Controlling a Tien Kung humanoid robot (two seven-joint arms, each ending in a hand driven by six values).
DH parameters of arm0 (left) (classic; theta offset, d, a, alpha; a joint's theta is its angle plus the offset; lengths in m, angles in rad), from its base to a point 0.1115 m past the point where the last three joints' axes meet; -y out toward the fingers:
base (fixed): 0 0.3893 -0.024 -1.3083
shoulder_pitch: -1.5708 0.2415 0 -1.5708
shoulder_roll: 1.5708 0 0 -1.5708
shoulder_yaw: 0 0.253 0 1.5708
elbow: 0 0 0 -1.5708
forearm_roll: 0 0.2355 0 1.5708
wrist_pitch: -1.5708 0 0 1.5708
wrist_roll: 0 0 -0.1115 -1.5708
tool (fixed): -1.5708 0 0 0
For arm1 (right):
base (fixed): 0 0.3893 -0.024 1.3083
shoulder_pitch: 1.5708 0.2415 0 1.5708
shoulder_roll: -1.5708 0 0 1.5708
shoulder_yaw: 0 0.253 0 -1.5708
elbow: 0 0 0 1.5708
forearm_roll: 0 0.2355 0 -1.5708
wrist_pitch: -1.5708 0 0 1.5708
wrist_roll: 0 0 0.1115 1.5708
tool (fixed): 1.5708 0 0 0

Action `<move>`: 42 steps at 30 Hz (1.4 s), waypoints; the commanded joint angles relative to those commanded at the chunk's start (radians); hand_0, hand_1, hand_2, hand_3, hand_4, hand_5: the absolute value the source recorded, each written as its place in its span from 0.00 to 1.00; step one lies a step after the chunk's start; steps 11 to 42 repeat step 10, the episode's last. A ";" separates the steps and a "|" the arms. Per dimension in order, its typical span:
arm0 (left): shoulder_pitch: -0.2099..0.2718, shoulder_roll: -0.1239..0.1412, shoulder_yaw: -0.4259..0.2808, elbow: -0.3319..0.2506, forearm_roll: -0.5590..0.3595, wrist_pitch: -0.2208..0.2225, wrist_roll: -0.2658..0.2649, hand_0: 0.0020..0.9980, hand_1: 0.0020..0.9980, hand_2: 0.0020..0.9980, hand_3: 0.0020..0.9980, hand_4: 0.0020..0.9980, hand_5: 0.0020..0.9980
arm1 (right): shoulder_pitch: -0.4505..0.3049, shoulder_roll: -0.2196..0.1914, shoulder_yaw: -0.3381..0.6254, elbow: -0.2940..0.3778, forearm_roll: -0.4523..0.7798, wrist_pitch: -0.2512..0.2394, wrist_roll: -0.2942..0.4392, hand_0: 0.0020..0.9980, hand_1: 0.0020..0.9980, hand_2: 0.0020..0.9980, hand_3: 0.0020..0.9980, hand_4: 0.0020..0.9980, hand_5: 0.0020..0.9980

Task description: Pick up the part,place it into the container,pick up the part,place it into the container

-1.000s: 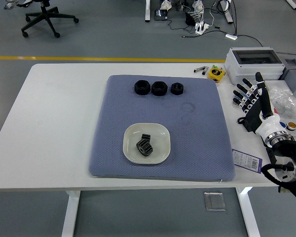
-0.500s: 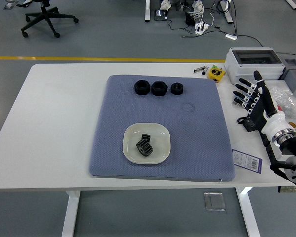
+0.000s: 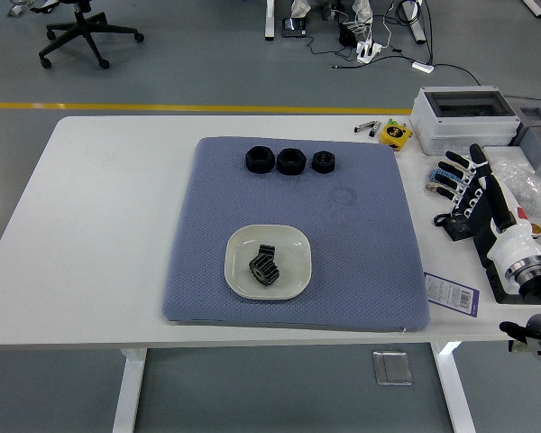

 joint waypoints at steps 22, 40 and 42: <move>-0.003 0.000 0.004 0.000 -0.001 -0.001 -0.002 0.84 0.79 0.82 0.59 0.50 0.77 | -0.015 0.020 0.040 0.010 -0.013 0.002 0.017 0.84 0.81 0.81 0.82 1.00 0.91; -0.003 0.000 0.004 0.000 -0.001 -0.001 -0.002 0.84 0.79 0.82 0.59 0.50 0.77 | -0.015 0.020 0.040 0.010 -0.013 0.002 0.017 0.84 0.81 0.81 0.82 1.00 0.91; -0.003 0.000 0.004 0.000 -0.001 -0.001 -0.002 0.84 0.79 0.82 0.59 0.50 0.77 | -0.015 0.020 0.040 0.010 -0.013 0.002 0.017 0.84 0.81 0.81 0.82 1.00 0.91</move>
